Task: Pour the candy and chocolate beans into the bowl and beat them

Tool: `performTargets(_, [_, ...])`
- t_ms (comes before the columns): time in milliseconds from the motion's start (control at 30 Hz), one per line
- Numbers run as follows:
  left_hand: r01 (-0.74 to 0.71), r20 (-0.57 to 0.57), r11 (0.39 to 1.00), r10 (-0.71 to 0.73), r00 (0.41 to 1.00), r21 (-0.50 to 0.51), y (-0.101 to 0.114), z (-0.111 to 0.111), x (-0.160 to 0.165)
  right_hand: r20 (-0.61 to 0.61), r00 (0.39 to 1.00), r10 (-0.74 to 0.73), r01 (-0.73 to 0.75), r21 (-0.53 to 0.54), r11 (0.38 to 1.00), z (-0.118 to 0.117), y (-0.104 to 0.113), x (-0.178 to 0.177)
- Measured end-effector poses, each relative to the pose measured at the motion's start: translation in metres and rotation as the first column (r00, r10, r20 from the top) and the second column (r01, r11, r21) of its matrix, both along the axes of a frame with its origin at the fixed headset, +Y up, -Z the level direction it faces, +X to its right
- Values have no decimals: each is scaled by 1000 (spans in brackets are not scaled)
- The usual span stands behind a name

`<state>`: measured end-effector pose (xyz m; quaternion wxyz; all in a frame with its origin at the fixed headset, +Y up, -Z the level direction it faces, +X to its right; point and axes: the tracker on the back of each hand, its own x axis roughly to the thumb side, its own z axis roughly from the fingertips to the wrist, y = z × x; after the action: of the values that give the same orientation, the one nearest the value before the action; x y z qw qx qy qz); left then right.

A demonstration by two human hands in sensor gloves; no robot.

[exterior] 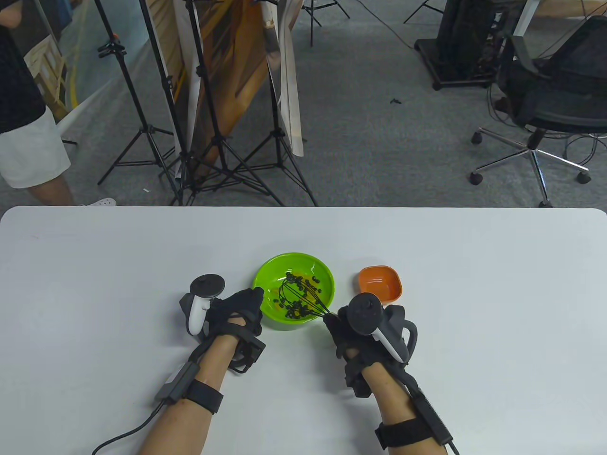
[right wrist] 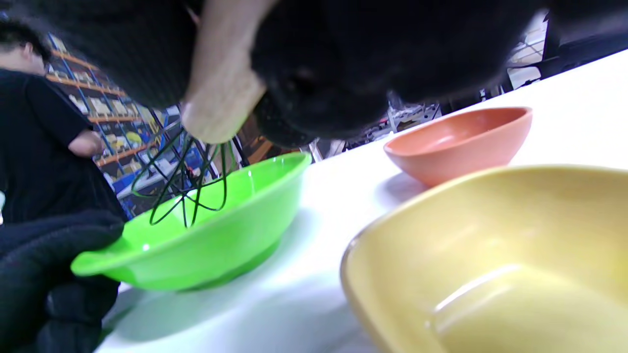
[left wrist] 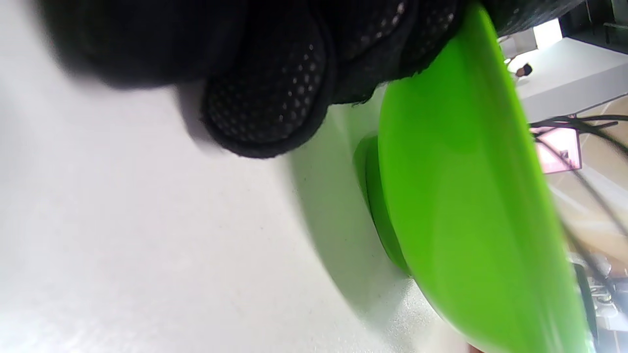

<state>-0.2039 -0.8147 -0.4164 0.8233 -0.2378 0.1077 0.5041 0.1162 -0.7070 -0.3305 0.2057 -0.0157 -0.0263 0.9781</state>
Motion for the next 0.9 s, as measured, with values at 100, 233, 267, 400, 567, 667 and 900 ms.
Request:
performTargets(100, [-4, 0, 1000, 4, 1000, -2, 0, 0, 0, 29, 999, -33, 32, 35, 999, 10, 4, 12])
performTargets(233, [-6, 0, 1000, 6, 1000, -2, 0, 0, 0, 54, 997, -46, 44, 52, 998, 21, -1, 24])
performTargets(267, [-6, 0, 1000, 6, 1000, -3, 0, 0, 0, 74, 996, -45, 40, 75, 996, 23, -5, 25])
performTargets(400, [-8, 0, 1000, 8, 1000, -5, 0, 0, 0, 91, 996, -2, -4, 67, 998, 26, -15, 32])
performTargets(567, [-15, 3, 1000, 15, 1000, -7, 0, 0, 0, 60, 998, 17, -19, 29, 999, 28, -21, 29])
performTargets(667, [-16, 4, 1000, 17, 1000, -7, 0, 0, -1, 49, 999, -15, 12, 57, 998, 30, -16, 29])
performTargets(900, [-22, 5, 1000, 22, 1000, -7, 0, 0, -1, 45, 999, 29, -30, 31, 999, 30, -19, 30])
